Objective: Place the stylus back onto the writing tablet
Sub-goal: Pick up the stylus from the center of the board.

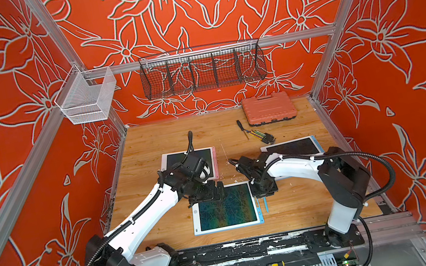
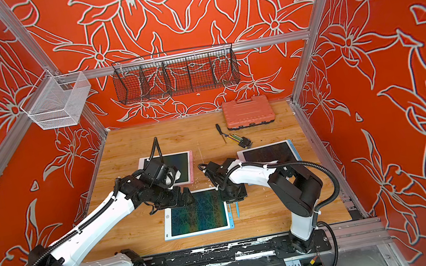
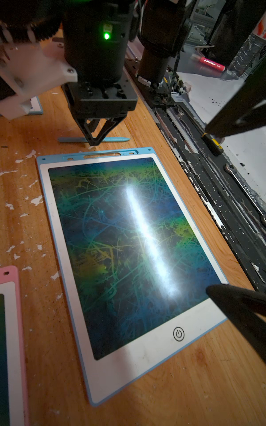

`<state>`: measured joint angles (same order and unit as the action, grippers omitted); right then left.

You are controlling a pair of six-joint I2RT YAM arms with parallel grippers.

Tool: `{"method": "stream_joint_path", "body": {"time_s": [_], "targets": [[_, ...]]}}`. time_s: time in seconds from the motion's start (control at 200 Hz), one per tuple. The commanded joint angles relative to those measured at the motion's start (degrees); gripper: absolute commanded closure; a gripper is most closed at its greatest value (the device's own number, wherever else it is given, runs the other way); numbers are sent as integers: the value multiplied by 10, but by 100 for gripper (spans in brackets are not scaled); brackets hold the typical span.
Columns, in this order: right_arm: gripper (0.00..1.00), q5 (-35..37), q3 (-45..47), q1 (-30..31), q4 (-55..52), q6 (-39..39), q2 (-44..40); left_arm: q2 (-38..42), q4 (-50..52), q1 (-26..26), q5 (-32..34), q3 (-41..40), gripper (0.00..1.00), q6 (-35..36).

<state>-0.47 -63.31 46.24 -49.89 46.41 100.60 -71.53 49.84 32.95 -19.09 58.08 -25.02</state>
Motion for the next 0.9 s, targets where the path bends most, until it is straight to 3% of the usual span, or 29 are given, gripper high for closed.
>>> {"method": "stream_joint_path", "body": {"time_s": [0.0, 0.896], "targets": [[69, 5, -6, 3, -10, 13, 10, 5, 9, -4, 5, 15, 3, 10], [85, -10, 29, 3, 7, 21, 25, 3, 10, -5, 5, 15, 3, 12]]}}
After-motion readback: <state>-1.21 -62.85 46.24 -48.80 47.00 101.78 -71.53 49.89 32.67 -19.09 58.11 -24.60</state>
